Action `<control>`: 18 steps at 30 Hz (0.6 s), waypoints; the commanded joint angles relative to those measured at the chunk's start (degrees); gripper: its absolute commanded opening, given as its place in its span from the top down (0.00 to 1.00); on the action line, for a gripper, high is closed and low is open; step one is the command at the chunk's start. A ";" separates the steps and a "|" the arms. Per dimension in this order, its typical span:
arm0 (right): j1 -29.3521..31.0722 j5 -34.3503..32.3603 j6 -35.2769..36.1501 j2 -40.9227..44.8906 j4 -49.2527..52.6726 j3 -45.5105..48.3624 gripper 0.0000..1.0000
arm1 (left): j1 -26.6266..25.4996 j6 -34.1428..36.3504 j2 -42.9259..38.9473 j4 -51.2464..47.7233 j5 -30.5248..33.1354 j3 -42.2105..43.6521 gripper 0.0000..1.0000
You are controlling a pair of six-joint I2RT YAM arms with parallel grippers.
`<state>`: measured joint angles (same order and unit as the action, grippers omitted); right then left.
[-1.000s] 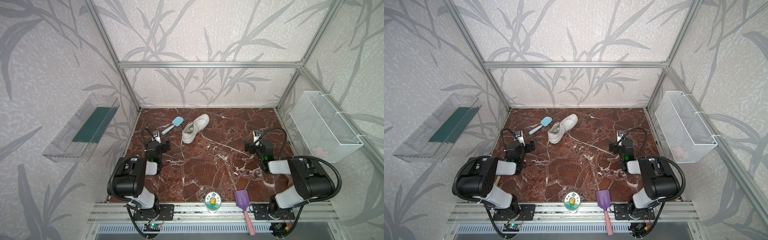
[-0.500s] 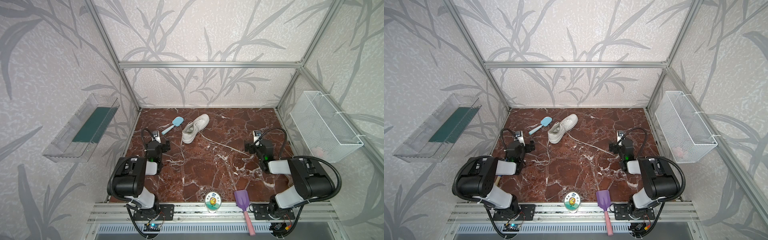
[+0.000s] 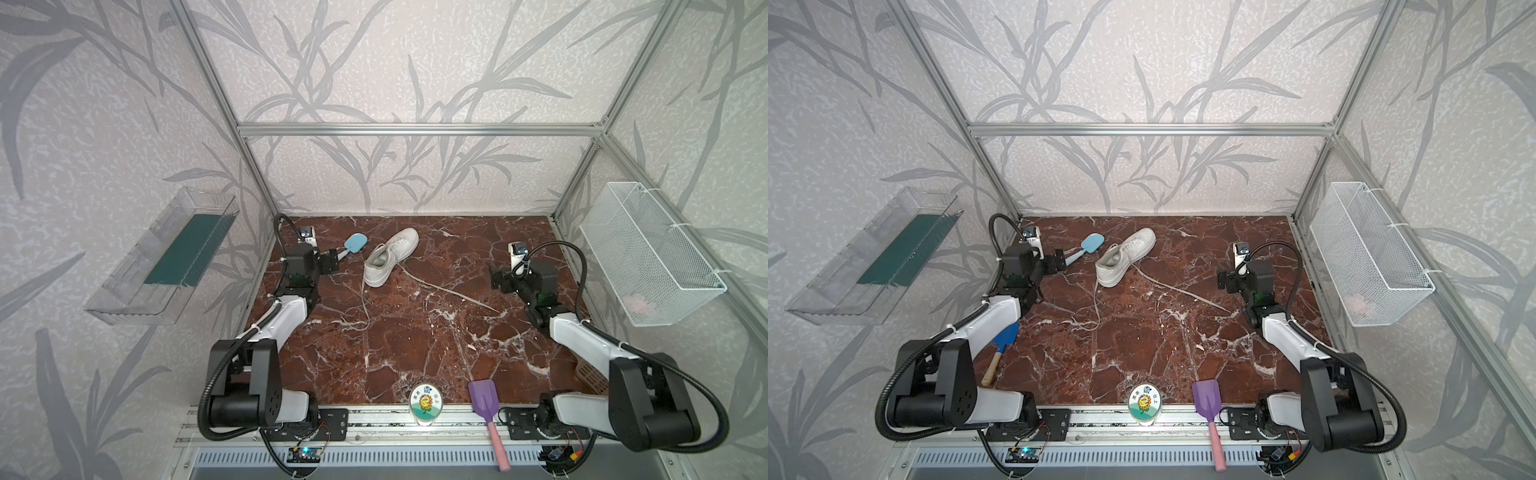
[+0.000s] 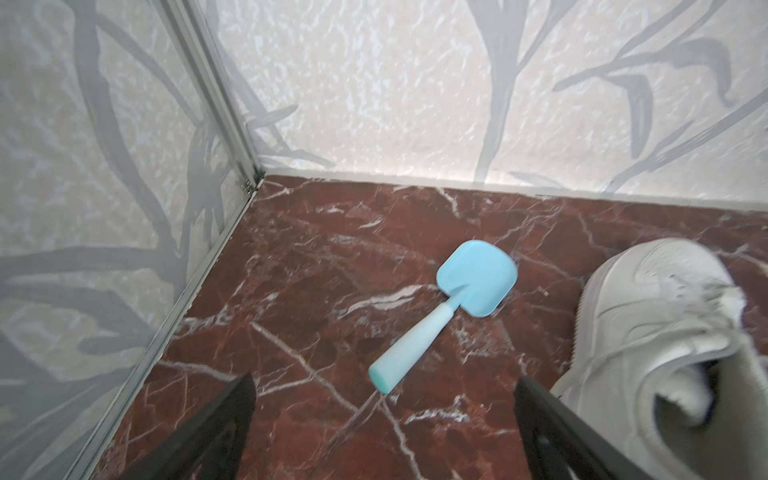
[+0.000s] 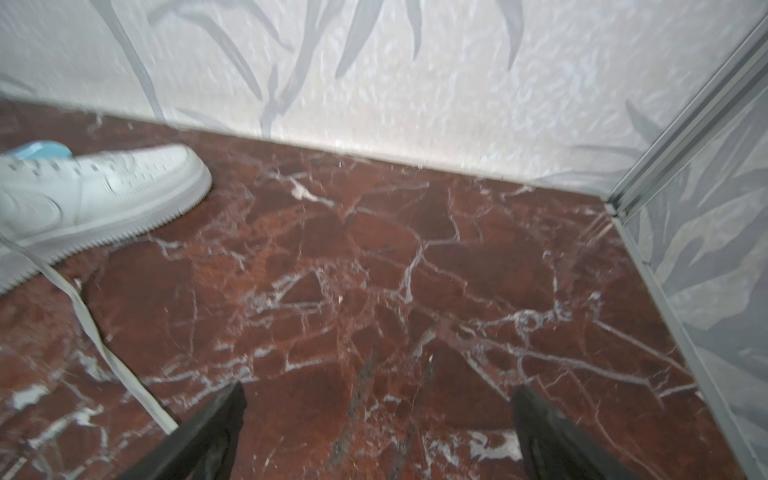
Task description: Tie the shoes
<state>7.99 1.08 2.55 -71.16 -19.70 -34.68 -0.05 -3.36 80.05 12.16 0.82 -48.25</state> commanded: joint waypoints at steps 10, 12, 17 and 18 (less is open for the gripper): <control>7.05 7.49 -12.04 2.10 33.80 -10.43 0.01 | -14.24 2.81 16.49 -47.06 -10.86 -31.34 0.02; 7.70 7.44 -13.82 0.59 34.70 -11.32 0.01 | -15.71 2.18 20.43 -51.22 -12.74 -36.05 0.03; 8.10 8.19 -15.47 -2.72 36.33 -13.53 0.01 | -19.48 2.43 28.95 -60.35 -12.75 -46.15 0.05; 8.10 8.17 -15.60 -3.38 36.92 -14.14 0.01 | -20.05 2.43 30.72 -62.54 -13.07 -48.24 0.05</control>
<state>15.86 8.23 -10.92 -73.34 13.98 -46.02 -18.55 -1.13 108.25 -39.55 -11.05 -91.81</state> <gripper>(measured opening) 0.991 0.949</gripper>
